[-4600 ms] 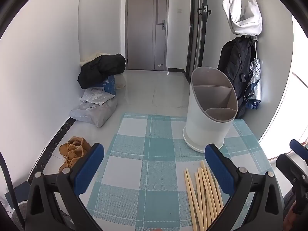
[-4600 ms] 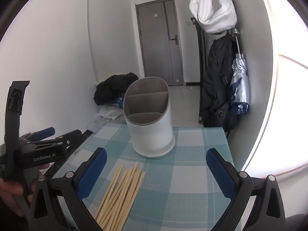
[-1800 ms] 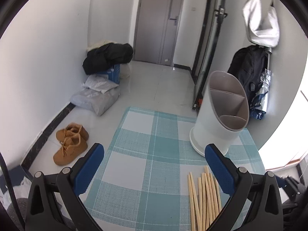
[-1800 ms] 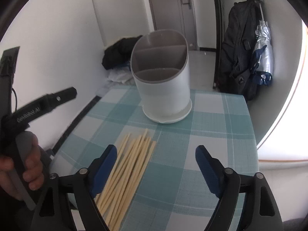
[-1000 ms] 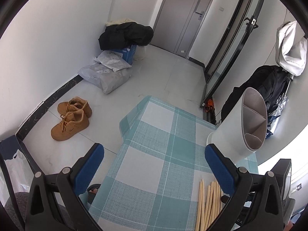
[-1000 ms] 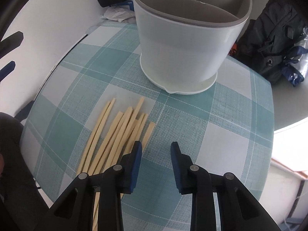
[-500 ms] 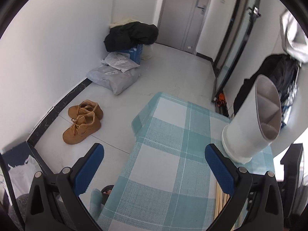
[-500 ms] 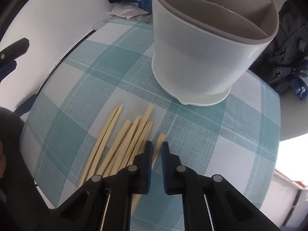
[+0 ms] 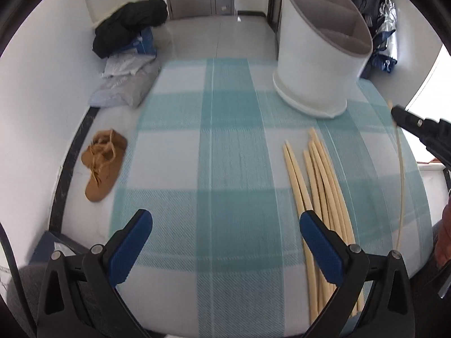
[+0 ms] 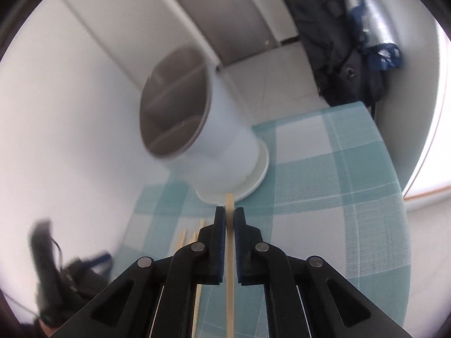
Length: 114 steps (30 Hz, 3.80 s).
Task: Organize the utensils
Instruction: 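Close the right gripper on one chopstick and lift it, then carry the chopstick up and over the white caddy with the right gripper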
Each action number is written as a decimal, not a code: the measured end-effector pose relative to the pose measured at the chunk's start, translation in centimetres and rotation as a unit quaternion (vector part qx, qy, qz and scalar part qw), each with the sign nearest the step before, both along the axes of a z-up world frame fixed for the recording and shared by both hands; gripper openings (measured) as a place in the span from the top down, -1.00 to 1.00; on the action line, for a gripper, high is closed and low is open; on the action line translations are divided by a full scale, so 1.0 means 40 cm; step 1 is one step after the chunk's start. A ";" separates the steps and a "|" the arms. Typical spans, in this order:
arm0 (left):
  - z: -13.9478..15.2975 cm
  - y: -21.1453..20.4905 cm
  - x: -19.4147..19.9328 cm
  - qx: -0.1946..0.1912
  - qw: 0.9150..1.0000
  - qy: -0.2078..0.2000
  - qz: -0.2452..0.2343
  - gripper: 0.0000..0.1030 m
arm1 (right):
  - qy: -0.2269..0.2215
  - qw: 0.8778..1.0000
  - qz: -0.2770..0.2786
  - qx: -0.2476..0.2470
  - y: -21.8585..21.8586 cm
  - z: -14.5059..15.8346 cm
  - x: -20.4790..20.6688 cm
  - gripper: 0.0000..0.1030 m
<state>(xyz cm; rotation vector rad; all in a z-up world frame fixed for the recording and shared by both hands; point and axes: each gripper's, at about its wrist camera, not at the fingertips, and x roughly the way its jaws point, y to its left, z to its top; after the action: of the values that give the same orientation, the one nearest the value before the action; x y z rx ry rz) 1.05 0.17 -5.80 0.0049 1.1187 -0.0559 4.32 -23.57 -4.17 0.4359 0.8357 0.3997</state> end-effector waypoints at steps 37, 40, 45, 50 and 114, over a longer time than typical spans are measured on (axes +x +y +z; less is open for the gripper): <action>-0.064 -0.043 0.104 0.029 0.994 0.107 -0.023 -0.54 | -0.034 0.992 -0.048 0.107 -0.077 0.011 0.006 0.90; -0.057 -0.064 0.134 0.017 0.993 0.115 -0.035 -0.04 | -0.027 0.992 -0.044 0.116 -0.077 0.004 0.010 0.90; -0.055 -0.099 0.170 0.012 0.991 0.125 -0.049 0.80 | -0.030 0.993 -0.042 0.103 -0.069 0.008 0.010 0.90; -0.060 -0.082 0.184 0.009 0.991 0.132 -0.038 0.95 | -0.042 0.995 -0.036 0.080 -0.057 0.019 -0.002 0.90; 0.458 0.007 0.111 -0.176 0.969 -0.134 -0.108 0.97 | -0.296 0.951 0.036 -0.080 0.120 0.405 -0.061 0.90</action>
<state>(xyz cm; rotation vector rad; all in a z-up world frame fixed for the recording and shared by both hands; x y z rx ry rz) 5.48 0.44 12.52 -0.1781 0.8227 -0.4368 1.90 -18.78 12.01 0.1176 0.2947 0.4935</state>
